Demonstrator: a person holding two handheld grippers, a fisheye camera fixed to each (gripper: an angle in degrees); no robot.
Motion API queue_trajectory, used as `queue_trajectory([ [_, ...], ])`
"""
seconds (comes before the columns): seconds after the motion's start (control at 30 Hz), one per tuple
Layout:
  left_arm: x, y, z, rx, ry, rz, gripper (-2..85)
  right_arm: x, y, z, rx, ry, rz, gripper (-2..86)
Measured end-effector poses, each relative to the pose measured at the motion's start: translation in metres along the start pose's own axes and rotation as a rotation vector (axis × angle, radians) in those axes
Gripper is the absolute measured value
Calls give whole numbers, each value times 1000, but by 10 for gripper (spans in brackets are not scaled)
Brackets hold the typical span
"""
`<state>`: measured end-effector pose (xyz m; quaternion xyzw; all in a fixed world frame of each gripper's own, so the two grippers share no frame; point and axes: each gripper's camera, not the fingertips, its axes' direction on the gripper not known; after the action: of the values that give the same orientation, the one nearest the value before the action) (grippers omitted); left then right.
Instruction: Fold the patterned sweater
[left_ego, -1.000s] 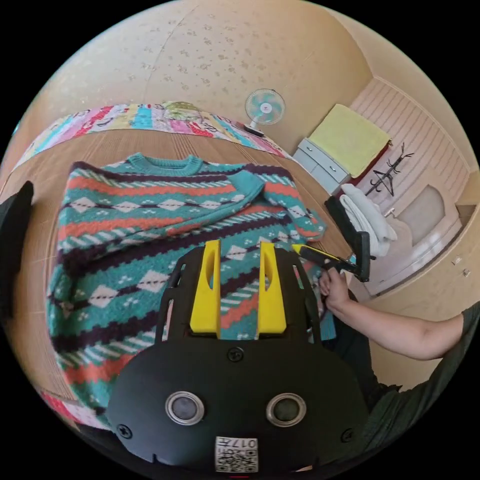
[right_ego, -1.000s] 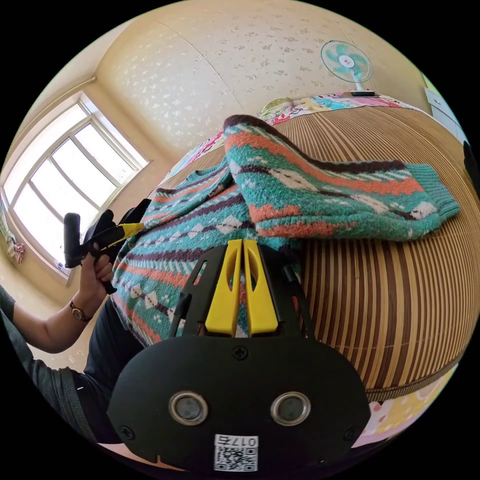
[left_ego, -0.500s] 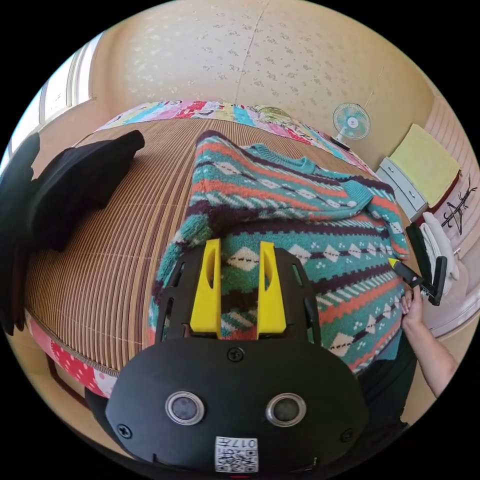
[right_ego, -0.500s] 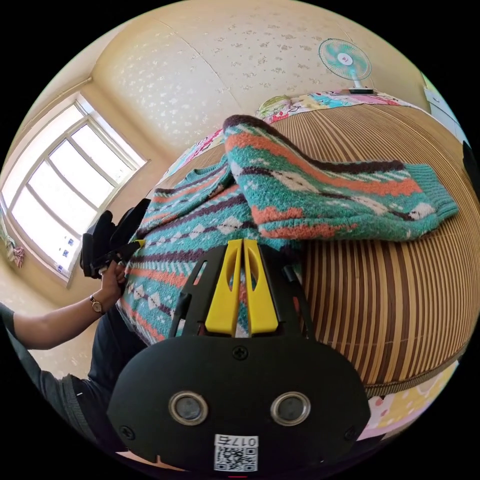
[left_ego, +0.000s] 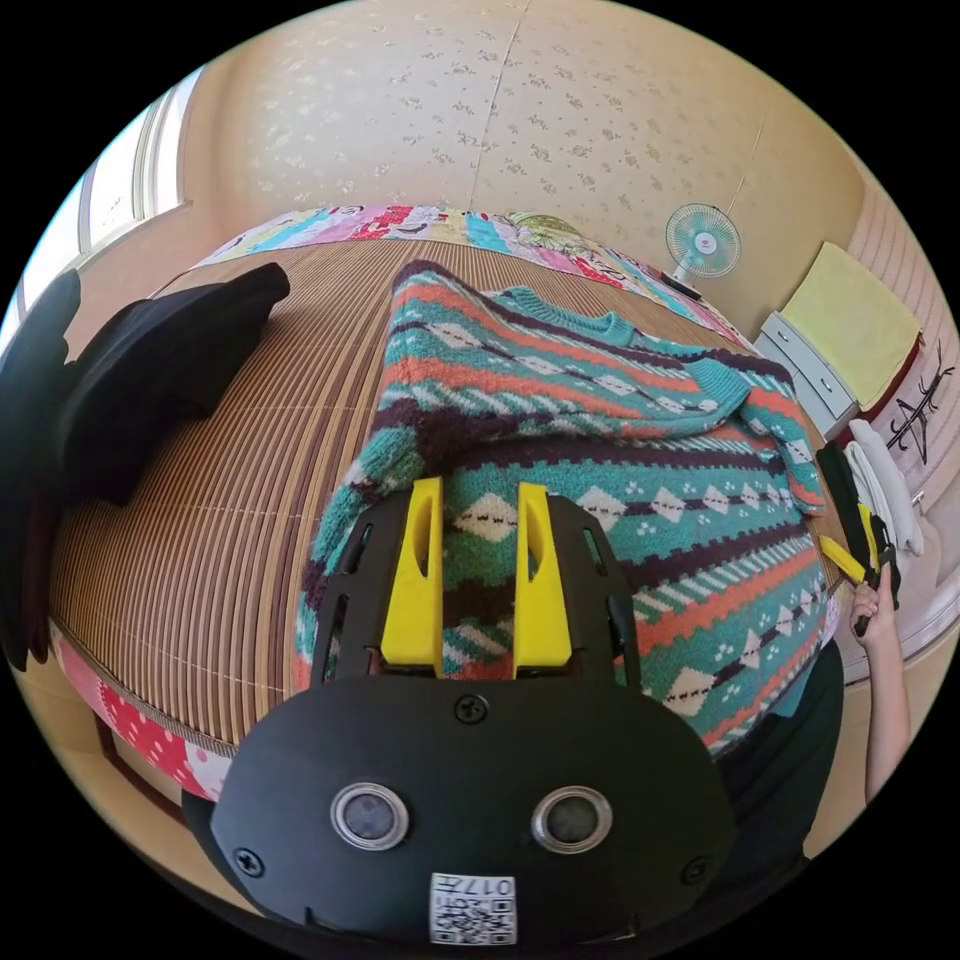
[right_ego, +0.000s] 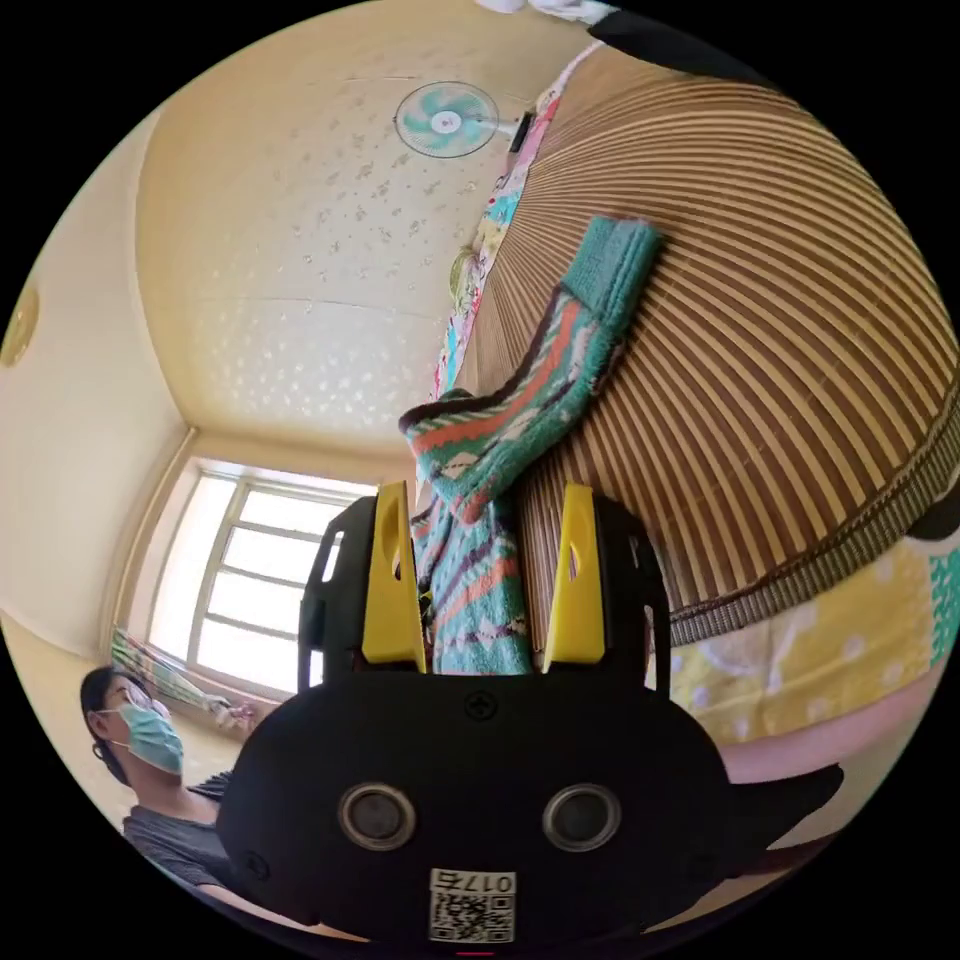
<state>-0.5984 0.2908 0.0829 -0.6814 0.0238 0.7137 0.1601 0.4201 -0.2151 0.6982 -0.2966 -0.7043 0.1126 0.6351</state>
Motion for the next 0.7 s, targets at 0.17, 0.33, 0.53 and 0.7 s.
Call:
queue_trajectory([
  [0.17,-5,6,-1,1,-2,1,112,4,-48,11,66,-70,153,150],
  [0.33,-10,13,-1,0,-7,4,112,-125,-68,38,136,-5,-155,44],
  [0.53,-7,21,-1,6,-57,29,112,-310,52,189,72,89,-804,48],
  [0.7,-14,27,-3,8,-50,26,112,-246,170,386,-382,85,-878,83],
])
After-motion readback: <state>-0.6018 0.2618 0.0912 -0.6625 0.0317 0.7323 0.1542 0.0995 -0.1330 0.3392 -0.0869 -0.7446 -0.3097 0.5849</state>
